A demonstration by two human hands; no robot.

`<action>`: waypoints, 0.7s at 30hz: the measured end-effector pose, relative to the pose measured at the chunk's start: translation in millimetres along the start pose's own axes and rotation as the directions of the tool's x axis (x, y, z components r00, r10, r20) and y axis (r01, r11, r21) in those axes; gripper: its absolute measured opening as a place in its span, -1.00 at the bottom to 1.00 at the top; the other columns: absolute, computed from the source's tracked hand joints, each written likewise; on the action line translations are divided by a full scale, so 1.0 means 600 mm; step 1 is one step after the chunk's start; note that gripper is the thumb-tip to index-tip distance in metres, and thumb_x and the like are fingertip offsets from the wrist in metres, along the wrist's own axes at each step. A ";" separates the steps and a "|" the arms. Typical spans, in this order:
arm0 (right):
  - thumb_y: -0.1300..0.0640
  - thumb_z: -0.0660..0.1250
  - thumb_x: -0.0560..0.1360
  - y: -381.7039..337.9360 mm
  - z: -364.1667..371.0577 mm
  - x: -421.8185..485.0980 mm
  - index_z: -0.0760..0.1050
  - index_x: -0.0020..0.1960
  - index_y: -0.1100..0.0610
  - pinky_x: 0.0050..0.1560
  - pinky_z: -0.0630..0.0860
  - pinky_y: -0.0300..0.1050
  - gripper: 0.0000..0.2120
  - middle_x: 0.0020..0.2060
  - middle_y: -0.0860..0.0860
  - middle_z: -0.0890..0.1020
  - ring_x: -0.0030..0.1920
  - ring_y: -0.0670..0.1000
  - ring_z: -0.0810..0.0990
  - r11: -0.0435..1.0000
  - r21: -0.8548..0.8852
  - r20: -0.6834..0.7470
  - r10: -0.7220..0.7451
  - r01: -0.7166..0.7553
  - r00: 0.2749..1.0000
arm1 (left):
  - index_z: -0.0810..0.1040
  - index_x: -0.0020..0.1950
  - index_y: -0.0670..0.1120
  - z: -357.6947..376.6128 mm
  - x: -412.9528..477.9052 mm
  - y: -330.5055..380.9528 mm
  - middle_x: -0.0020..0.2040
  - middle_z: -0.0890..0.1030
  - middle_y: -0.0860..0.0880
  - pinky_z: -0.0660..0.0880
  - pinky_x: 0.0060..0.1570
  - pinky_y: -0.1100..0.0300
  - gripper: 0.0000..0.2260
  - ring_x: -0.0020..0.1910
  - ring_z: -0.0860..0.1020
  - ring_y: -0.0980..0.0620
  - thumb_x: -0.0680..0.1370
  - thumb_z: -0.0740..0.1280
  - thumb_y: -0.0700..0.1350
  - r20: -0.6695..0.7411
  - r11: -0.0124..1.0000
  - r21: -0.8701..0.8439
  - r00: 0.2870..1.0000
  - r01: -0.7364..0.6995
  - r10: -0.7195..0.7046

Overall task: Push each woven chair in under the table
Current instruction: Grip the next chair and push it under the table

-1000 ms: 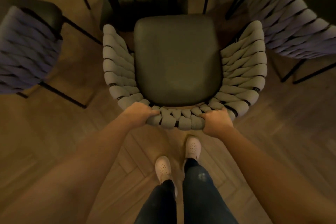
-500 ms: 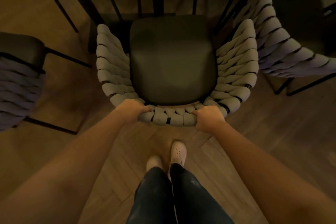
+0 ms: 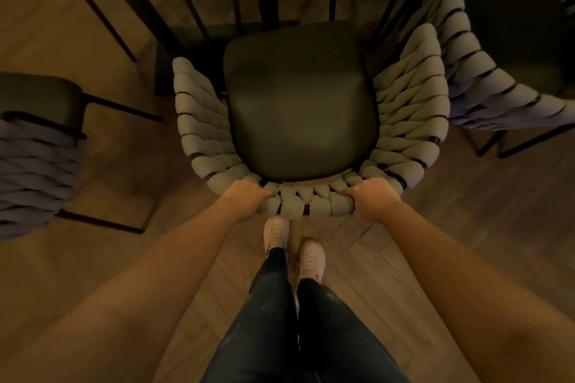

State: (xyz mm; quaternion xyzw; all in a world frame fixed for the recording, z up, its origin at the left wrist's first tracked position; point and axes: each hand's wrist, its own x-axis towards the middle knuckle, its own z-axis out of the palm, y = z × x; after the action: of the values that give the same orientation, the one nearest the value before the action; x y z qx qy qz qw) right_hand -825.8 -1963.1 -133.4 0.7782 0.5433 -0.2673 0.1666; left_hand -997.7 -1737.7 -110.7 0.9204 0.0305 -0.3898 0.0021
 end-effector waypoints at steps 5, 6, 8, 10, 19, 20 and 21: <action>-0.03 0.22 0.50 0.017 0.012 -0.002 0.55 0.09 -0.08 -0.30 0.31 -0.12 -0.79 -0.19 -0.06 0.58 -0.27 -0.03 0.48 0.999 -0.020 -0.014 0.041 -0.041 0.999 | 0.27 0.48 0.02 -0.019 0.003 0.010 0.21 0.53 -0.11 0.41 -0.07 0.11 -0.59 0.15 0.51 -0.09 0.62 0.19 -0.14 -0.024 0.999 0.034 1.000 -0.009 0.009; -0.05 0.22 0.49 0.024 0.013 -0.003 0.56 0.06 -0.08 -0.31 0.34 -0.13 -0.79 -0.21 -0.07 0.58 -0.26 -0.04 0.50 0.999 -0.028 -0.005 0.046 -0.046 0.999 | 0.29 0.46 0.01 -0.027 0.005 0.013 0.20 0.54 -0.10 0.43 -0.06 0.11 -0.61 0.15 0.52 -0.08 0.62 0.19 -0.14 -0.034 0.999 0.052 0.999 -0.015 0.017; -0.09 0.22 0.47 0.033 0.013 -0.001 0.57 0.03 -0.09 -0.30 0.41 -0.13 -0.78 -0.21 -0.08 0.58 -0.25 -0.04 0.53 0.998 -0.029 0.011 0.049 -0.048 0.999 | 0.33 0.43 -0.01 -0.039 0.006 0.013 0.19 0.55 -0.09 0.45 -0.05 0.12 -0.63 0.13 0.54 -0.07 0.62 0.20 -0.15 -0.048 0.996 0.083 0.998 -0.029 0.033; -0.13 0.23 0.45 0.034 0.010 0.004 0.56 0.03 -0.11 -0.31 0.42 -0.15 -0.76 -0.20 -0.08 0.59 -0.25 -0.03 0.54 0.999 -0.002 -0.009 0.039 -0.039 0.999 | 0.32 0.44 -0.01 -0.050 0.005 0.008 0.18 0.55 -0.10 0.45 -0.05 0.11 -0.63 0.13 0.54 -0.07 0.62 0.19 -0.17 -0.041 0.994 0.103 0.998 -0.035 0.039; -0.06 0.28 0.45 0.001 -0.046 0.036 0.53 -0.03 -0.03 -0.28 0.39 -0.15 -0.84 -0.26 -0.08 0.54 -0.29 -0.03 0.50 0.987 0.158 -0.097 0.020 -0.005 0.995 | 0.20 0.53 0.04 -0.084 0.007 -0.069 0.24 0.52 -0.08 0.48 0.02 0.12 -0.54 0.16 0.54 -0.06 0.63 0.19 -0.10 -0.040 0.984 0.172 0.998 -0.041 0.049; -0.04 0.28 0.47 -0.003 -0.057 0.040 0.51 -0.04 -0.02 -0.28 0.35 -0.14 -0.87 -0.27 -0.07 0.51 -0.29 -0.03 0.48 0.985 0.172 -0.094 0.022 -0.005 0.995 | 0.19 0.53 0.05 -0.085 0.008 -0.076 0.27 0.50 -0.09 0.47 0.03 0.12 -0.54 0.17 0.53 -0.06 0.63 0.18 -0.09 -0.028 0.983 0.177 0.999 -0.039 0.045; -0.02 0.28 0.48 -0.004 -0.065 0.047 0.50 -0.04 -0.02 -0.28 0.32 -0.14 -0.89 -0.27 -0.06 0.50 -0.29 -0.02 0.46 0.984 0.181 -0.099 0.027 -0.009 0.995 | 0.18 0.54 0.05 -0.087 0.013 -0.084 0.30 0.49 -0.09 0.47 0.05 0.12 -0.54 0.19 0.52 -0.07 0.64 0.17 -0.09 -0.017 0.983 0.182 0.999 -0.035 0.039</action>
State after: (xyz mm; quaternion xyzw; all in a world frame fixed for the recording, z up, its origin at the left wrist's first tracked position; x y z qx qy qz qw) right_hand -811.5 -1919.1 -118.8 0.8074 0.5176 -0.2742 0.0704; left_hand -957.6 -1685.4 -78.7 0.9210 -0.0224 -0.3817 -0.0748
